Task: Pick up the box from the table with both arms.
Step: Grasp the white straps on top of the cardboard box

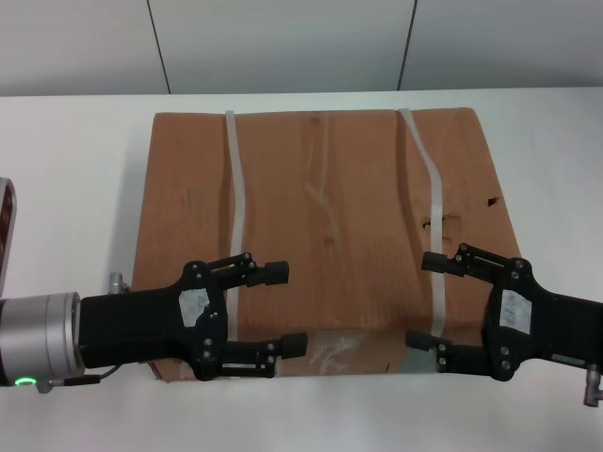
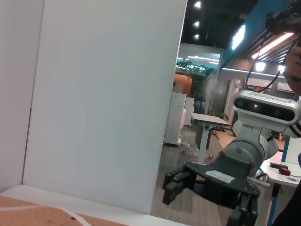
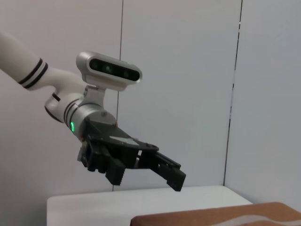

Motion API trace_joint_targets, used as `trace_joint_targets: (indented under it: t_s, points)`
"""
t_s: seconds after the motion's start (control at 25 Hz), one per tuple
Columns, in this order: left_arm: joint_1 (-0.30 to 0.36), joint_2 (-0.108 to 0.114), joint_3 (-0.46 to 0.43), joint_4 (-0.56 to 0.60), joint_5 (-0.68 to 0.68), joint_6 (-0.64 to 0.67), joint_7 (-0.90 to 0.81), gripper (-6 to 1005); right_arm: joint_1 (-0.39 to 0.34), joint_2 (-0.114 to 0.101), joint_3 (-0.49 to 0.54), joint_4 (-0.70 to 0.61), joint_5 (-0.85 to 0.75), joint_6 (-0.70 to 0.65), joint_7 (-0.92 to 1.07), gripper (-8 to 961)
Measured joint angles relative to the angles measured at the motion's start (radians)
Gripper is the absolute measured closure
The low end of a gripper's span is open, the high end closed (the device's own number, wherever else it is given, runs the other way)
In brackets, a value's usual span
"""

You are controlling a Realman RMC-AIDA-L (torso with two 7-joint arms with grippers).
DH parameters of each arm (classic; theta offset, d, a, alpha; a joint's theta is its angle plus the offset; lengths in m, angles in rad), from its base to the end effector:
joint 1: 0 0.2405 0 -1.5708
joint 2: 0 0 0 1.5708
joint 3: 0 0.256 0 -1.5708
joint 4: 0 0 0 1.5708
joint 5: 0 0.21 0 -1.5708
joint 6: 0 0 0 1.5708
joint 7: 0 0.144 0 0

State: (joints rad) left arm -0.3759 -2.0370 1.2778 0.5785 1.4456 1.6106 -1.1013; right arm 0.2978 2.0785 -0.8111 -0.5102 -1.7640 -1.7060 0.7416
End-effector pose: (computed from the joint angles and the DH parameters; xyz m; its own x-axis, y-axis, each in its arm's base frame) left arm -0.2451 0.2715 -0.0364 0.7635 0.1647 0.6244 0.2248 -0.9742 -0.0179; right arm 0.2959 0.2442 -0.0184 0.8026 0.0424 -0.5950 -0.1766 -0.9358 -0.3050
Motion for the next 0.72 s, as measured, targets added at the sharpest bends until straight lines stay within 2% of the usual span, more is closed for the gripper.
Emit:
trace_joint_targets:
  t_s: [0.48,0.56,0.72]
  points:
    - [0.000,-0.001,-0.001,-0.010,-0.001,-0.016,-0.026,130,0.001,0.000,0.004,0.007,0.001,0.022,0.018,99]
    - [-0.007,-0.001,-0.004,-0.010,-0.003,-0.044,-0.090,130,0.010,-0.002,0.008,0.014,0.006,0.049,0.083,100]
    - [-0.045,0.012,-0.005,-0.010,0.001,-0.126,-0.348,131,0.036,-0.008,0.020,0.000,0.011,0.080,0.301,100]
